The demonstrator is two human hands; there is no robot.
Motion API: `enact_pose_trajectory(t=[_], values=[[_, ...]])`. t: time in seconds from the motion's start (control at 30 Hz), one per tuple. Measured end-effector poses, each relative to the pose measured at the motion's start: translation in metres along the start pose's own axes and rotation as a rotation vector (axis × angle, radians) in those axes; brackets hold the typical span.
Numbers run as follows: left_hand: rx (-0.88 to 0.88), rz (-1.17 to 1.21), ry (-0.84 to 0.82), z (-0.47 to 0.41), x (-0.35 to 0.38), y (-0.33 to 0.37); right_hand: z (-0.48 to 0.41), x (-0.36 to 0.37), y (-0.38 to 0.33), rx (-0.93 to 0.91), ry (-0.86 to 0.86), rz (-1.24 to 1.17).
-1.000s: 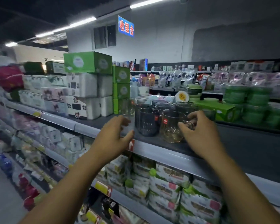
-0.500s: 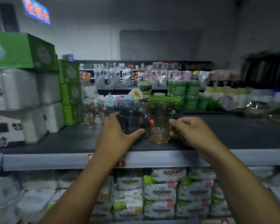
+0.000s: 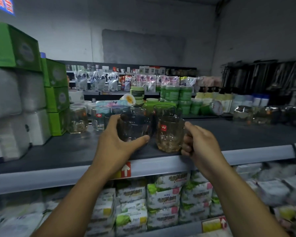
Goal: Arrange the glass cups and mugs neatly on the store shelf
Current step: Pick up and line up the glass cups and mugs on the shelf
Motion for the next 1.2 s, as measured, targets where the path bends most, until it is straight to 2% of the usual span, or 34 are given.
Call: enact_pose_trajectory(t=[0.2, 0.3, 0.4, 0.67, 0.83, 0.97, 1.2], values=[[0.074, 0.419, 0.030, 0.010, 0.017, 0.046, 0.029, -0.043, -0.027, -0.114, 0.076, -0.169], [-0.026, 0.715, -0.006, 0.018, 0.051, 0.054, 0.051, -0.077, -0.041, -0.158, 0.138, -0.199], [-0.127, 0.916, -0.137, 0.034, 0.098, 0.073, 0.070, -0.120, -0.053, -0.215, 0.215, -0.174], [-0.203, 0.839, -0.176, 0.083, 0.220, 0.153, 0.106, -0.270, -0.079, -0.282, 0.332, -0.163], [-0.141, 0.771, -0.181, 0.096, 0.301, 0.223, 0.112, -0.380, -0.117, -0.298, 0.381, -0.057], [-0.161, 0.790, -0.180, 0.108, 0.371, 0.269, 0.110, -0.463, -0.146, -0.303, 0.412, -0.009], [-0.144, 0.756, -0.245, 0.110, 0.482, 0.333, 0.093, -0.574, -0.181, -0.279, 0.477, 0.015]])
Point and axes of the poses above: each hand's wrist, its own z-axis away from the middle knuckle, its own x-axis out of the palm, y = z × x, the point moved 7 cm from there along -z, towards the middle knuckle, and after that the axes turned 6 degrees about -z, right-handed, at the moved point
